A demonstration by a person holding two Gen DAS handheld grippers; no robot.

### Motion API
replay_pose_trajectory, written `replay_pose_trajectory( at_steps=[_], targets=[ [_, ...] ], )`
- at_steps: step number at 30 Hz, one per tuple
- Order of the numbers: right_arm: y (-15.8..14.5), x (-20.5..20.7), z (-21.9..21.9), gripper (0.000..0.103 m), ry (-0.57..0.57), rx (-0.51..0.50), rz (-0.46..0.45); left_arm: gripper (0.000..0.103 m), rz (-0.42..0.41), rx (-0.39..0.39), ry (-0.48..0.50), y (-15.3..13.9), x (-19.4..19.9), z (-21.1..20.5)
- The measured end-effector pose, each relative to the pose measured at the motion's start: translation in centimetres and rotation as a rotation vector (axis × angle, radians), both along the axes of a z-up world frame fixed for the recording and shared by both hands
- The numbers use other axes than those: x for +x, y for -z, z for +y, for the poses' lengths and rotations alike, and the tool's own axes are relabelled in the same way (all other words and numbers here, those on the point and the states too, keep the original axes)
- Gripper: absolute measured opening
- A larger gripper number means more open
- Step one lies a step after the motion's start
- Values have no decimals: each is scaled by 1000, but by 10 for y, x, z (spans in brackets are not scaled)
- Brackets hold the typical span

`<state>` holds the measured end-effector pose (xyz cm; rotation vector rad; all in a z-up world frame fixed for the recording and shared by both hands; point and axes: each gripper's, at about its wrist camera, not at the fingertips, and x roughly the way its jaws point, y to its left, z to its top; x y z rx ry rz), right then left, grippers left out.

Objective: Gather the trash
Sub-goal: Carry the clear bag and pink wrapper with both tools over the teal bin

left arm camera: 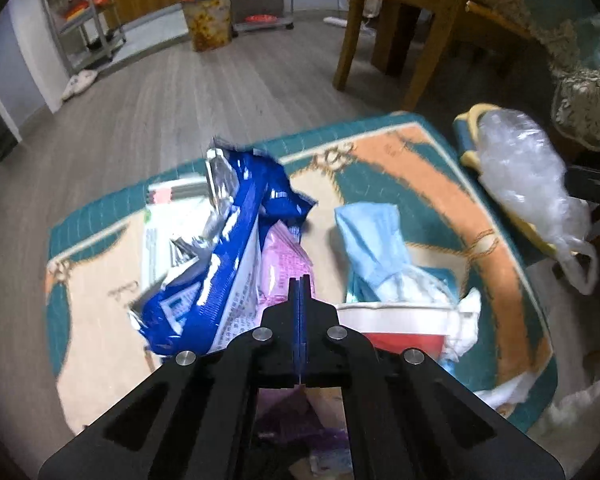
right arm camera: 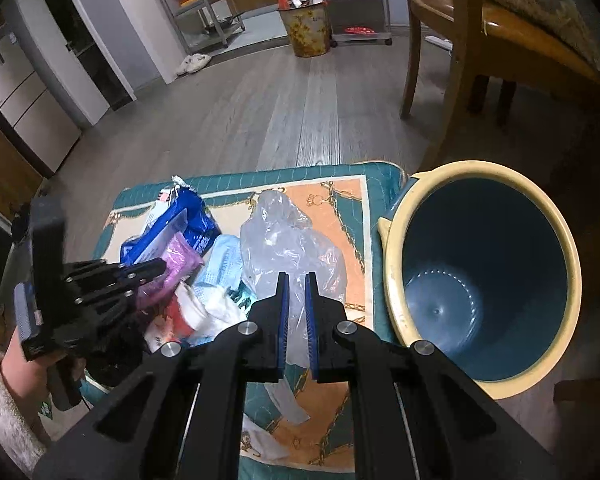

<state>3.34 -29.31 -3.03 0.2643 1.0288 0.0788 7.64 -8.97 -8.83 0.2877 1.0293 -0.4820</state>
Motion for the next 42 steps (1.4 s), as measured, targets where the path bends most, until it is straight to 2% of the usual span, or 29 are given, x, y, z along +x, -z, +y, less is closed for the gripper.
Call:
replay_pose_trajectory(
  at_steps=[5,8,10,11,12,14,15,18,21,22,23,24,26,27,30,35,39,42],
  targets=[
    [-1,3,-3,7,9,20,-15,1,-27,-36,-8,-18,-6,11],
    [1,4,-1,7,13,40,-7,2,-4,-8,-13,-14,-5,7],
    [-1,3,0,7,16,58,-7,10,3,-1,-6,-12,-5,2],
    [-3,2,1,7,16,68,-11,18,-9,-2,-12,-12,-4,-1],
    [-6,1,2,7,14,73,-18,31,-11,-8,-10,-11,-4,-3],
    [-12,-2,3,7,15,65,-23,39,-19,15,-2,-8,-2,-10],
    [-14,-3,2,7,20,76,-20,39,-24,36,-4,-4,-1,-13],
    [-19,2,0,7,39,141,-18,39,8,30,-19,4,6,-16],
    [-17,9,6,7,20,117,-30,39,25,66,-2,15,11,-23],
    [-14,11,7,7,14,109,-30,35,24,69,4,17,11,-23],
    [-11,13,6,7,11,107,-27,15,25,63,5,17,12,-22],
    [-9,15,4,7,9,106,-24,12,25,62,1,15,13,-19],
    [-4,16,-2,7,15,98,-13,9,14,28,-1,6,13,-13],
    [-3,17,-6,7,20,97,-11,7,-6,38,-4,2,12,-11],
    [-2,18,-19,7,42,100,-15,7,-66,19,-24,-16,13,-4],
    [-8,17,-42,7,88,131,-40,7,-158,-56,-54,-50,15,-4],
    [-15,13,-61,7,123,104,-69,7,-229,-160,-17,-83,11,-20],
    [-18,9,-82,7,170,101,-79,7,-280,-202,54,-100,1,-43]
  ],
)
